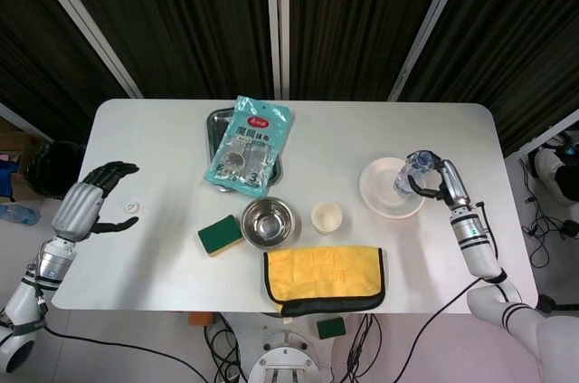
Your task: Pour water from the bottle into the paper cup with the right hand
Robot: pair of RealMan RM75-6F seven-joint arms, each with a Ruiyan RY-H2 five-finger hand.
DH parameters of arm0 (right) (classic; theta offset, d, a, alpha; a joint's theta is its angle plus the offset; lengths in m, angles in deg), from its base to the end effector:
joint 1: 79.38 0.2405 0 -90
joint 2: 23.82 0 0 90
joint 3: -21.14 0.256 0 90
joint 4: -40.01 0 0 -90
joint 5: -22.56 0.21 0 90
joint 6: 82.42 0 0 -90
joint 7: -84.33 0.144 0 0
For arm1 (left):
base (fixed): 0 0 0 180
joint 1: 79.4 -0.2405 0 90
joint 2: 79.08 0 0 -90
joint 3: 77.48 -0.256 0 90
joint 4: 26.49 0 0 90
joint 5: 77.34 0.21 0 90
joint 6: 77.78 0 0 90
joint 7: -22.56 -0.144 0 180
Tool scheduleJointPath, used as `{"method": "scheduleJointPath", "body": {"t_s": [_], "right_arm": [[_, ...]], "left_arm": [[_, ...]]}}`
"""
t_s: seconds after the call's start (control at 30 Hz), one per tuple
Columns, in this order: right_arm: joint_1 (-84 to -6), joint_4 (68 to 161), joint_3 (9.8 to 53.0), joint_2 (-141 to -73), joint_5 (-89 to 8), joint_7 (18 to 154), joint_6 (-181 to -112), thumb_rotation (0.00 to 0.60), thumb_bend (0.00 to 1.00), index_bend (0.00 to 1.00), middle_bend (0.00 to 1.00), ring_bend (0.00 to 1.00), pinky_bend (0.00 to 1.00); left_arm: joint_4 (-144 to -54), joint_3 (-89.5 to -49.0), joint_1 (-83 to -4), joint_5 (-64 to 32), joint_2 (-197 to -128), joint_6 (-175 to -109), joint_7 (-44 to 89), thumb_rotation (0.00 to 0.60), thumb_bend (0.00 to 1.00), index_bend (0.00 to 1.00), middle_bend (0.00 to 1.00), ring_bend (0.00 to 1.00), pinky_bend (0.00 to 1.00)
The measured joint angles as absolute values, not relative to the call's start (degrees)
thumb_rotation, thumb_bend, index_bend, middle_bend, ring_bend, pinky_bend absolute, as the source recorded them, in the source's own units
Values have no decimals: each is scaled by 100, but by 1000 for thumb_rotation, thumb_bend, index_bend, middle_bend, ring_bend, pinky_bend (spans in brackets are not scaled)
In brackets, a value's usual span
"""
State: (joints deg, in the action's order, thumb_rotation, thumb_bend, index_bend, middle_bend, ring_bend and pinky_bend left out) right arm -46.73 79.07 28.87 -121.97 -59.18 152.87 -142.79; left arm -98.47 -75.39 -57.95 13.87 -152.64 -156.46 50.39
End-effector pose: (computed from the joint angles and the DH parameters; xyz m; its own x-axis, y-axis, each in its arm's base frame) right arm -0.3094 -0.3701 0.0280 -0.4466 -0.1900 0.8743 -0.8889 -0.0166 -0.4577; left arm -0.2957 0.2767 0.1199 0.1570 0.0973 0.9828 0.9462 -0.2998 -0.1215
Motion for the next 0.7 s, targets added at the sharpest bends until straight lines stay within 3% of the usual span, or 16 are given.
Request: {"method": "scheduleJointPath", "body": {"t_s": [0.53, 0.7], "right_arm": [[-4429, 6755, 2689, -12860, -6224, 15839, -14055, 600, 481, 680, 461, 364, 394], [-4430, 6687, 2650, -12884, -6268, 15959, -14083, 600, 357, 591, 432, 330, 366]], "left_arm": [[-9651, -7529, -5756, 1330, -15327, -15555, 5118, 600, 131, 191, 186, 131, 185], [-9641, -7534, -5751, 1348, -15333, -15569, 5136, 600, 131, 191, 186, 131, 185]]}}
